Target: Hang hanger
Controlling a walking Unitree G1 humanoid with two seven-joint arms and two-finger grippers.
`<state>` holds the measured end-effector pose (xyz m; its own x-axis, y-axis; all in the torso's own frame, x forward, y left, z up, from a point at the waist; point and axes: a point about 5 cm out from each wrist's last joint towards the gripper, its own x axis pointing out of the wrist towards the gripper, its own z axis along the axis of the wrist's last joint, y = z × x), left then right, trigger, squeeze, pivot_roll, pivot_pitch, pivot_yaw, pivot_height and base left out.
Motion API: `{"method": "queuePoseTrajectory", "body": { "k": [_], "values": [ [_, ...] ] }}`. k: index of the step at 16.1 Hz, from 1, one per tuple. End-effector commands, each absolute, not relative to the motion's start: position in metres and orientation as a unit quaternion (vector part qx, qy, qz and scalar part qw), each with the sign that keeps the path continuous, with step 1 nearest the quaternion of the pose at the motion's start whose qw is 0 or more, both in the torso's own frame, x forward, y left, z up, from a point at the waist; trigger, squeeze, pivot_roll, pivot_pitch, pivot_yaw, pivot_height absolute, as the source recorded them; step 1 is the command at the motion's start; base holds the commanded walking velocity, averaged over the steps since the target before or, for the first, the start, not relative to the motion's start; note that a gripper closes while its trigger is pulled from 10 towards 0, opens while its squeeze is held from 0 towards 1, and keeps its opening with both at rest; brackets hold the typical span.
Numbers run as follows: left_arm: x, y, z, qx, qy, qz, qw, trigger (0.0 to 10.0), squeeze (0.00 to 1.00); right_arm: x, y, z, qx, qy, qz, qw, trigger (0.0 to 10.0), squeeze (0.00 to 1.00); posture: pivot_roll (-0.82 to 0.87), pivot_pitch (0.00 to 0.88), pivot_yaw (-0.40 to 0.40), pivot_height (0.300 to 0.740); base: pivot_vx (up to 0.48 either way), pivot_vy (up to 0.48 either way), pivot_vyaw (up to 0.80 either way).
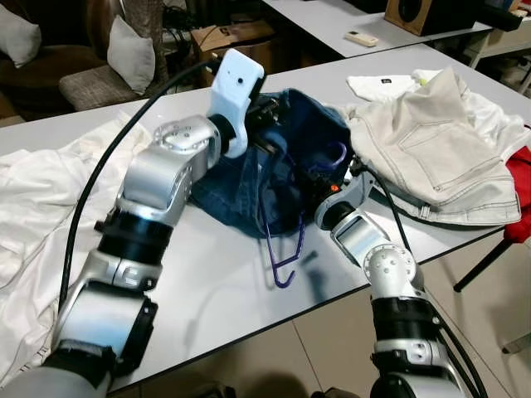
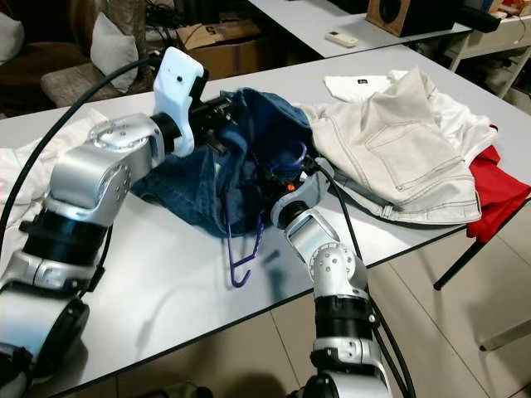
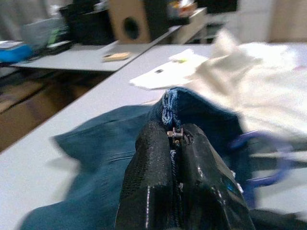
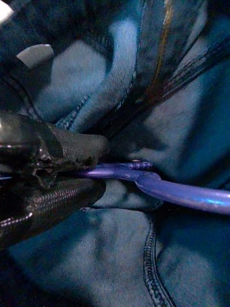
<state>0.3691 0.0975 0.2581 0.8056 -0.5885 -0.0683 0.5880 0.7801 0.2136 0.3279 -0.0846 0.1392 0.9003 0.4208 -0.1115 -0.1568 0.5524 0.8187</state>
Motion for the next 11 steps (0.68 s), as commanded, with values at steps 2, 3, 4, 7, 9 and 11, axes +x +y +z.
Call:
{"method": "queuePoseTrajectory", "body": {
  "k": [2,3,4,7,9,11],
  "values": [
    [0.380,0.121,0.257,0.154,-0.003,-0.250,0.956,0.0,0.00,0.319,-0.087,0.153,0.457,0.139,0.169,0.862,10.0,0.00,-0.10,0.000,0.075,0.740,0.000,0.000,0.00],
    [0.381,0.124,0.256,0.154,-0.001,-0.244,0.957,0.0,0.00,0.317,-0.088,0.154,0.457,0.140,0.166,0.863,10.0,0.00,-0.10,0.000,0.073,0.740,0.000,0.000,0.00],
    [0.383,0.130,0.256,0.167,0.001,-0.234,0.958,0.0,0.00,0.313,-0.091,0.156,0.459,0.141,0.163,0.862,10.0,0.00,-0.10,0.000,0.070,0.740,0.000,0.000,0.00],
    [0.384,0.139,0.256,0.181,0.006,-0.234,0.955,0.0,0.00,0.312,-0.100,0.154,0.467,0.145,0.133,0.862,10.0,0.00,-0.10,0.000,0.059,0.740,0.000,0.000,0.00],
    [0.384,0.149,0.252,0.208,0.014,-0.233,0.950,0.0,0.00,0.313,-0.103,0.169,0.473,0.122,0.141,0.861,10.0,0.00,-0.10,0.000,0.045,0.740,0.000,0.000,0.00],
    [0.383,0.156,0.250,0.214,0.026,-0.241,0.946,0.0,0.00,0.317,-0.108,0.172,0.479,0.110,0.140,0.859,10.0,0.00,-0.10,0.000,0.039,0.740,0.000,0.000,0.00]
  ]
}}
